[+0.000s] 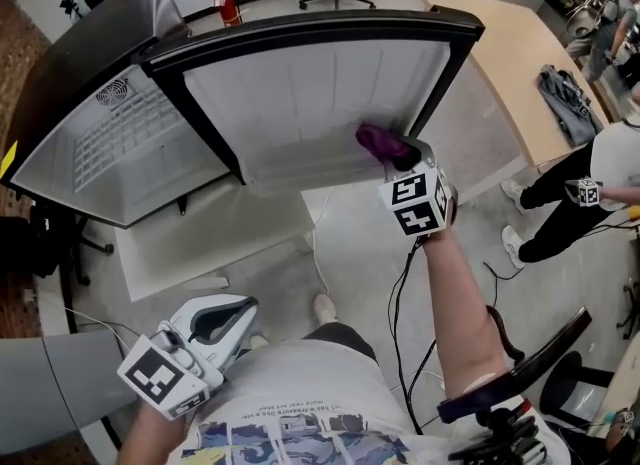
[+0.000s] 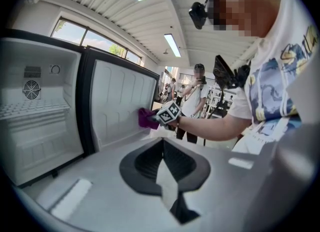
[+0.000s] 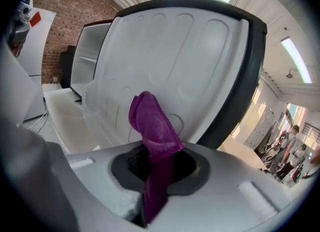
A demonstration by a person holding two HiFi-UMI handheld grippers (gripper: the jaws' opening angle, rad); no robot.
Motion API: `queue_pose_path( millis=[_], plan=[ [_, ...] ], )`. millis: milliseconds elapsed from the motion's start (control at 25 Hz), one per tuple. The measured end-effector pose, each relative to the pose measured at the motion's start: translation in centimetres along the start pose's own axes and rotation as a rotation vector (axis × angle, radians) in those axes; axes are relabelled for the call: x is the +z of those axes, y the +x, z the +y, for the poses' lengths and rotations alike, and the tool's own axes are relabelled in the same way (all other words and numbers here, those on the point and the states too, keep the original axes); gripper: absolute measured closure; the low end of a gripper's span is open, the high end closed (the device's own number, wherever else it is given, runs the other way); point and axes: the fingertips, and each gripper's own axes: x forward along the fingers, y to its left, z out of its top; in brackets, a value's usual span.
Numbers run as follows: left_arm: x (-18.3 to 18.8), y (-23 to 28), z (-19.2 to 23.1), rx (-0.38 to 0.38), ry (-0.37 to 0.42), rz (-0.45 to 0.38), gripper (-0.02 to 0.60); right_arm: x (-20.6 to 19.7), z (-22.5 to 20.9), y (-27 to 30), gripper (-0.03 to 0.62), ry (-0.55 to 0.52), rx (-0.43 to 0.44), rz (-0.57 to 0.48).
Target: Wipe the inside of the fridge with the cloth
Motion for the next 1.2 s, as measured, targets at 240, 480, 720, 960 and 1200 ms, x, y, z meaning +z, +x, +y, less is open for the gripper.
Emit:
queue_pose_path(
  millis=[240,480,720,960,1200],
  plan=[
    [-0.3,-0.3,-0.2,-0.03,0.005,-0.006,0.575,-0.3,-2.7,-3.1,0.542,0.078,-0.079,-0.017],
    [-0.8,-1.9,-0.1,-0.036,0.008,-0.023,0.575,0.8,-4.6,-6.6,0.542,0.199,-0.146,-0.047],
    [-1.7,-4.2,-0.1,-0.022,-0.002,-0.042,0.575,3.5,0.1,-7.5,0.542,0.259,-0.029,-0.116],
    [-2.7,-7.0,0.3,0.006,-0.007,-0.042,0.575,6.5,8.1,-5.4,0.542,0.394,0.162,-0.182],
    [-4.1,-10.4,1.7,0.096,-0.038,-0.03,0.575,9.5,15.3,-1.5,0.542,0.532,0.335,-0.221]
  ],
)
